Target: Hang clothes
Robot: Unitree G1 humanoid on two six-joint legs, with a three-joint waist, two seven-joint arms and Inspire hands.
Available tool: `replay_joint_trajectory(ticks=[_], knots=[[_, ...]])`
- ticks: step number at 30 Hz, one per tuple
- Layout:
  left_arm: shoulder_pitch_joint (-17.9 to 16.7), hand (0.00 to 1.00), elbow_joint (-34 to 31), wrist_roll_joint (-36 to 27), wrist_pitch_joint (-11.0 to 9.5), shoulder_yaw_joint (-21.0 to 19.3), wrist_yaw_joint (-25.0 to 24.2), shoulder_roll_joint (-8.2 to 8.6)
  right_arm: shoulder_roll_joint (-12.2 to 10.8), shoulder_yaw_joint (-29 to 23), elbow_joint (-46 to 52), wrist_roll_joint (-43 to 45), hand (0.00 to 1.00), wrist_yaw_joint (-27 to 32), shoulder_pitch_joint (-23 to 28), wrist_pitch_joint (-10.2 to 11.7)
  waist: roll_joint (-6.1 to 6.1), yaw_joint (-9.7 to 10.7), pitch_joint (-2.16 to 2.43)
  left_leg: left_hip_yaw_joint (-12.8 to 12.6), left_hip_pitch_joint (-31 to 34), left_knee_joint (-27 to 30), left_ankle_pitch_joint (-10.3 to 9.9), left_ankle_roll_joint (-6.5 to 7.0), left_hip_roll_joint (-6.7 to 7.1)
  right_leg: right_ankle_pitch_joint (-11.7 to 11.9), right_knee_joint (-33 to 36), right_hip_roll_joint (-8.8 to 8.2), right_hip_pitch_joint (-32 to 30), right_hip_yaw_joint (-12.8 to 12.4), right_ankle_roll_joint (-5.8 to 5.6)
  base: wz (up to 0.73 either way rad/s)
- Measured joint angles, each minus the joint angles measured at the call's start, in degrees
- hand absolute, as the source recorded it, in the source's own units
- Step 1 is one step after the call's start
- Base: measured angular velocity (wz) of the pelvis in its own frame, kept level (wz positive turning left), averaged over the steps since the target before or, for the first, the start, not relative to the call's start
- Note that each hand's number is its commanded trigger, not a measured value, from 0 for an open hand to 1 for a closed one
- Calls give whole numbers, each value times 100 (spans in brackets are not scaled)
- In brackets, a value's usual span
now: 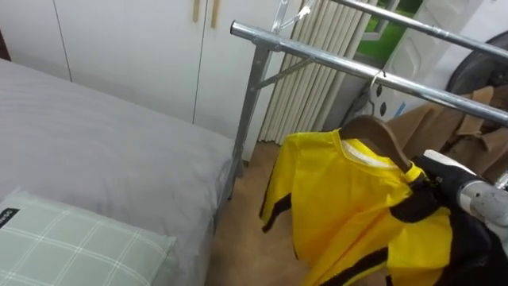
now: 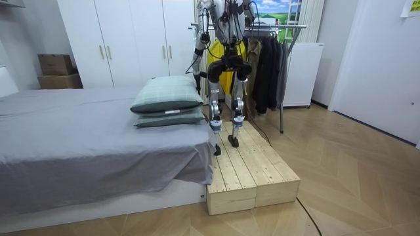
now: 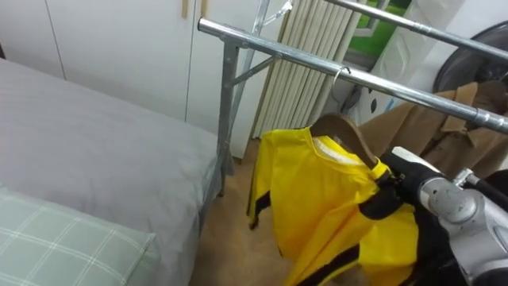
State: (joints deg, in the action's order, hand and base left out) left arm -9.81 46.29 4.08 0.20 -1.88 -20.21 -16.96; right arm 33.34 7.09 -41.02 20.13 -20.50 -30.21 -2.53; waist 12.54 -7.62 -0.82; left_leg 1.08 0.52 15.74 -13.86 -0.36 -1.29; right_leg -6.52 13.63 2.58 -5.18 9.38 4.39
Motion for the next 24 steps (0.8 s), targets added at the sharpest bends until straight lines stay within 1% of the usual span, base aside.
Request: replay_joint_trajectory(ticks=[6,11,16,18,22,24], knots=[[-6,0,-4,3,1,7,76,53,6,0,-26,-12,100,102,-18,-1,-78,-8,-5,9,12,-11,1,0,-4,-1,-3,1,-11,14,0,1],[-19,0,-21,48,7,-9,100,53,12,0,-42,-39,100,92,-19,-11,-78,0,-2,16,90,6,1,0,0,0,-2,-1,-81,18,2,0],[-24,0,-20,43,10,-3,92,54,14,0,-528,-797,100,-101,-213,-17,-85,6,-2,31,93,12,2,0,2,1,3,-8,-72,34,2,0],[-30,0,-20,43,15,4,91,56,15,0,-707,-1075,100,-186,-324,-56,-92,6,-5,37,90,13,2,0,1,1,8,-9,-65,40,2,0],[-43,0,-21,42,39,6,92,60,15,0,-986,-1316,100,-235,-509,-129,-103,3,-13,66,90,13,4,-1,4,0,5,-15,-51,73,2,5],[-49,0,-92,44,100,6,91,67,16,1,-1230,-1489,100,-281,-625,-136,-101,5,-13,85,86,13,6,-2,5,-1,3,-21,-38,98,0,5]])
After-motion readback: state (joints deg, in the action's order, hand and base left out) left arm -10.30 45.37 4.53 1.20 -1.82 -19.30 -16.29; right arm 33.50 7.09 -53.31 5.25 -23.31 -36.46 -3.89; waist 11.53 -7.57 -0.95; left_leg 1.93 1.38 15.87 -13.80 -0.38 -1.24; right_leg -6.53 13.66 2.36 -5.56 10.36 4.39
